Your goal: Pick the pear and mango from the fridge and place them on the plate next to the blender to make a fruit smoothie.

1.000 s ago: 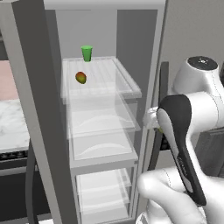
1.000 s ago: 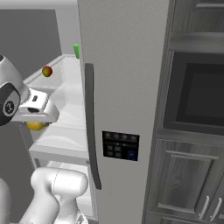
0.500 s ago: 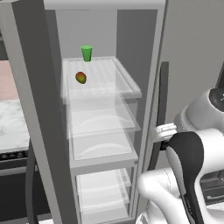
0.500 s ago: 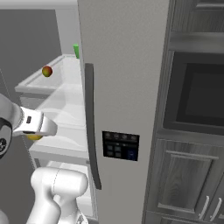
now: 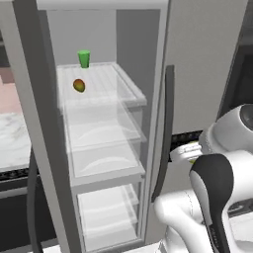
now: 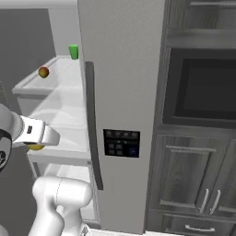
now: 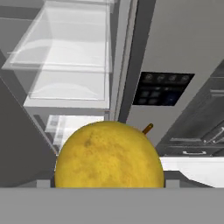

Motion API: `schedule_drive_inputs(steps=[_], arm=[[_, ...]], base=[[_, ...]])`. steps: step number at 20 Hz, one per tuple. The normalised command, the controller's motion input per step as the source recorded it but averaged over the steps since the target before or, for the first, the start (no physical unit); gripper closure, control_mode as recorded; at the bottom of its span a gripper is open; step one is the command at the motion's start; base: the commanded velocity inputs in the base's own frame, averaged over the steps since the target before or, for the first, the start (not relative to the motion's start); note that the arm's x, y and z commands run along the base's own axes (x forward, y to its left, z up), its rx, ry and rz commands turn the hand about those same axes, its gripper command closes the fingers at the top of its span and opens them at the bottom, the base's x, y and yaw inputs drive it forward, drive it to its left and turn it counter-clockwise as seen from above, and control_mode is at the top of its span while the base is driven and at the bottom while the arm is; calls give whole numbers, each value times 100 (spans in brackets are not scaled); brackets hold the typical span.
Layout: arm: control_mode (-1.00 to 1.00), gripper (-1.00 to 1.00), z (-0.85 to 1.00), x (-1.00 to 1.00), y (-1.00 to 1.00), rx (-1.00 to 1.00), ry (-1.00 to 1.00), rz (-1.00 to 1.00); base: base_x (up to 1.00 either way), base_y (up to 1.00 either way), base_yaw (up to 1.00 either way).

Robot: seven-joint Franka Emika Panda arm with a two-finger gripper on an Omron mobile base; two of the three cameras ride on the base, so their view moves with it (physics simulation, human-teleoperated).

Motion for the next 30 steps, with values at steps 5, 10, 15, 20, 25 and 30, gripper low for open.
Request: schedule_drive_inputs(steps=[5,10,15,20,25,30], arm=[[100,100,0,0,0,0,0,0],[100,100,0,0,0,0,0,0],[100,100,0,0,0,0,0,0],[100,100,0,0,0,0,0,0],[100,100,0,0,0,0,0,0],[100,100,0,0,0,0,0,0]], base=[[-50,-25,-40],[-30,-37,-51],[-10,-65,-59],[0,-88,-62],[0,-92,-59],[0,-69,-64]])
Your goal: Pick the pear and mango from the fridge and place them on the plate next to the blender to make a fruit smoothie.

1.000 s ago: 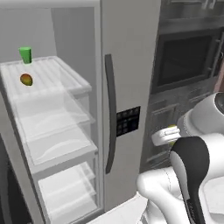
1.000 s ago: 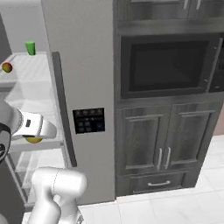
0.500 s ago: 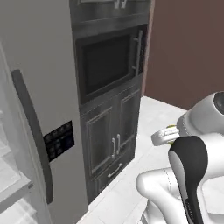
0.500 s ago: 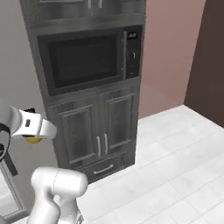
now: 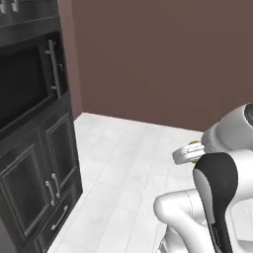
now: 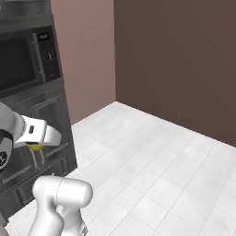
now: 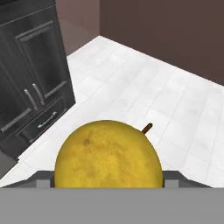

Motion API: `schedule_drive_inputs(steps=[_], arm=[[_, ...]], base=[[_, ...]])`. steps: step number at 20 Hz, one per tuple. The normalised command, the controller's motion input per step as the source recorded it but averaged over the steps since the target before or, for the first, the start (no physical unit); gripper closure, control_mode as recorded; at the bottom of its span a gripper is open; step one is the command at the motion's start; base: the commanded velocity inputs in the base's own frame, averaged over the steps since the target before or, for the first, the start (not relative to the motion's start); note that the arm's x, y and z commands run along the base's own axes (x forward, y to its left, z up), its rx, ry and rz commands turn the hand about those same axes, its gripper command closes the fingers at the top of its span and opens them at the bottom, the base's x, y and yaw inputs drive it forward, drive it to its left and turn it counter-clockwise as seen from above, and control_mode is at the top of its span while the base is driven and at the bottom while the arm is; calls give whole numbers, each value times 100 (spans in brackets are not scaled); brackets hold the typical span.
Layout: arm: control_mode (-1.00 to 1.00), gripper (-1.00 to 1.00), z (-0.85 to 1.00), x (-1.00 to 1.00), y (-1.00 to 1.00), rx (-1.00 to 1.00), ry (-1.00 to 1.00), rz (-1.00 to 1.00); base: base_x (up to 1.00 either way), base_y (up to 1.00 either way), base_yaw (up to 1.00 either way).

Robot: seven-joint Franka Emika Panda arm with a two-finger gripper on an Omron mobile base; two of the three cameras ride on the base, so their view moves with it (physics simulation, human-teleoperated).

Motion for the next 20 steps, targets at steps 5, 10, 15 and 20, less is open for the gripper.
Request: schedule_drive_inputs(steps=[5,10,15,20], arm=[[100,100,0,0,0,0,0,0],[100,100,0,0,0,0,0,0],[100,100,0,0,0,0,0,0],[100,100,0,0,0,0,0,0]], base=[[1,-30,-71],[1,-4,-75],[0,-1,-77],[12,1,-74]])
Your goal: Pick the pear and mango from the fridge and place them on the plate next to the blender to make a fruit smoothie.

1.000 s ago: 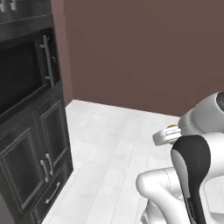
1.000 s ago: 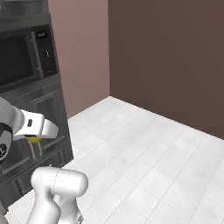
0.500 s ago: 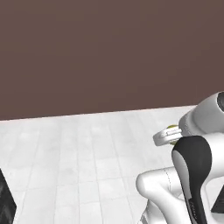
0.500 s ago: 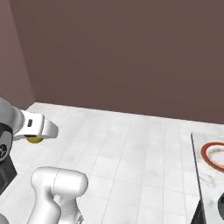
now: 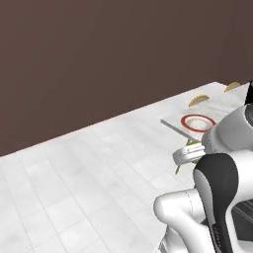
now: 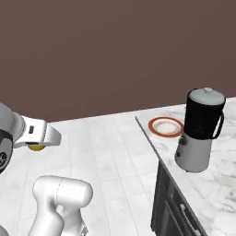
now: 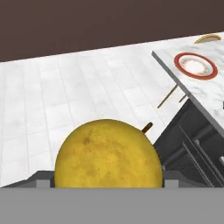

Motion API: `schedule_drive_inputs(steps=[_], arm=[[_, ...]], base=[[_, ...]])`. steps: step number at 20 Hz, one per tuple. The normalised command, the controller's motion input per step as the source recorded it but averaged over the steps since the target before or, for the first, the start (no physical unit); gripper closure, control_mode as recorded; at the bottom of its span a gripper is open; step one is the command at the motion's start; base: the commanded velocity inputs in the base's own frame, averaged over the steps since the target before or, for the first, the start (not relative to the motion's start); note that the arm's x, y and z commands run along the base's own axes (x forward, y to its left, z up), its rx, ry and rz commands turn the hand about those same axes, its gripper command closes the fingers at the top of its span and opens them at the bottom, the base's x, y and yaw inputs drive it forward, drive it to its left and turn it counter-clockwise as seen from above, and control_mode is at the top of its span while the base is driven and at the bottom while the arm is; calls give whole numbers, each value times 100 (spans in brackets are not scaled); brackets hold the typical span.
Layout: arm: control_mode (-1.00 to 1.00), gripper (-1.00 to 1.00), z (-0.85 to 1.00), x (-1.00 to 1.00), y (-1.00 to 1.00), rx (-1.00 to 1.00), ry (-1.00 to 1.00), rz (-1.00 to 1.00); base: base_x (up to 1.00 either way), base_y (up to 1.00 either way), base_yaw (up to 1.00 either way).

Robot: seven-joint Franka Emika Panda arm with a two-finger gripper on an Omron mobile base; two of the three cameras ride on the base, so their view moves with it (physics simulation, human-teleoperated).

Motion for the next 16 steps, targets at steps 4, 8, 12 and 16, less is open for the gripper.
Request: schedule_drive_inputs(steps=[4,8,12,16], arm=[[100,100,0,0,0,0,0,0],[100,100,0,0,0,0,0,0],[100,100,0,0,0,0,0,0],[100,100,0,0,0,0,0,0]], base=[[54,31,-65],[81,54,-59],[82,51,-57],[47,23,-63]])
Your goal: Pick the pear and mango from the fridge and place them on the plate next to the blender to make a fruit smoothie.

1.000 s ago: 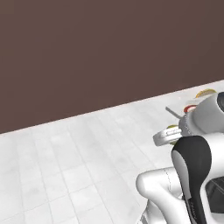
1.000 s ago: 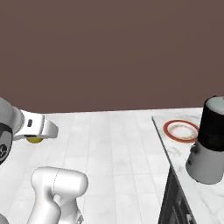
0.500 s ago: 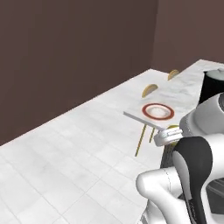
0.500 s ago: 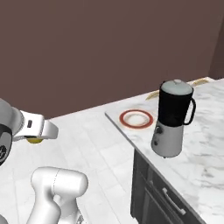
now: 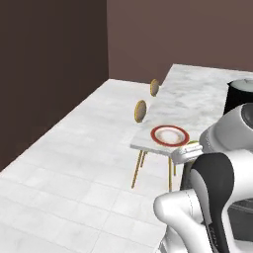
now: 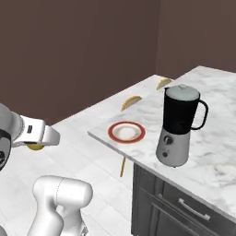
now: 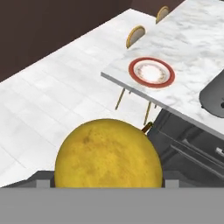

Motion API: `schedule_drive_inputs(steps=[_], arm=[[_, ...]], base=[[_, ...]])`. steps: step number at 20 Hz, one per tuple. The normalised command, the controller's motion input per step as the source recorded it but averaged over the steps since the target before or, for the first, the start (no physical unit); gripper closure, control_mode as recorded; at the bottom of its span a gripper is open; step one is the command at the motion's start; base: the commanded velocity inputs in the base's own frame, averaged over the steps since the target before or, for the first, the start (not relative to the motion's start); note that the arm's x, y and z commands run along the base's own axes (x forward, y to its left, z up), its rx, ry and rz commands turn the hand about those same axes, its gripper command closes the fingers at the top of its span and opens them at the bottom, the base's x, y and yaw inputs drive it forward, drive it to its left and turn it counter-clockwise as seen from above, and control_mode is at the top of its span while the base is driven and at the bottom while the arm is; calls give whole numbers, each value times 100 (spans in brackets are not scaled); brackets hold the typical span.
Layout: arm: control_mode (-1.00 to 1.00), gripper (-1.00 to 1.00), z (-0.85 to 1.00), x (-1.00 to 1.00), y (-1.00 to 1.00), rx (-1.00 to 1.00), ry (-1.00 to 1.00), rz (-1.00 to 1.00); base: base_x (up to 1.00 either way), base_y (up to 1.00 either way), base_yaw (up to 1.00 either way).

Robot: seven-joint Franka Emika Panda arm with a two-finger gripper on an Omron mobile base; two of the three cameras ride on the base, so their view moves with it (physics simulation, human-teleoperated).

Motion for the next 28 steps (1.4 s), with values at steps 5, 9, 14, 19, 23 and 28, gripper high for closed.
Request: schedule_drive_inputs(steps=[5,9,14,19,23,28], arm=[[100,100,0,0,0,0,0,0],[100,100,0,0,0,0,0,0],[100,100,0,0,0,0,0,0],[-100,100,-2,60,2,0,7,-5],[-100,100,-57,93,-21,0,40,-4],[-100,100,-71,100,-6,0,49,-4]], base=[[51,25,-63],[66,46,-60],[65,67,-31],[14,10,-4],[0,0,0],[0,0,0]])
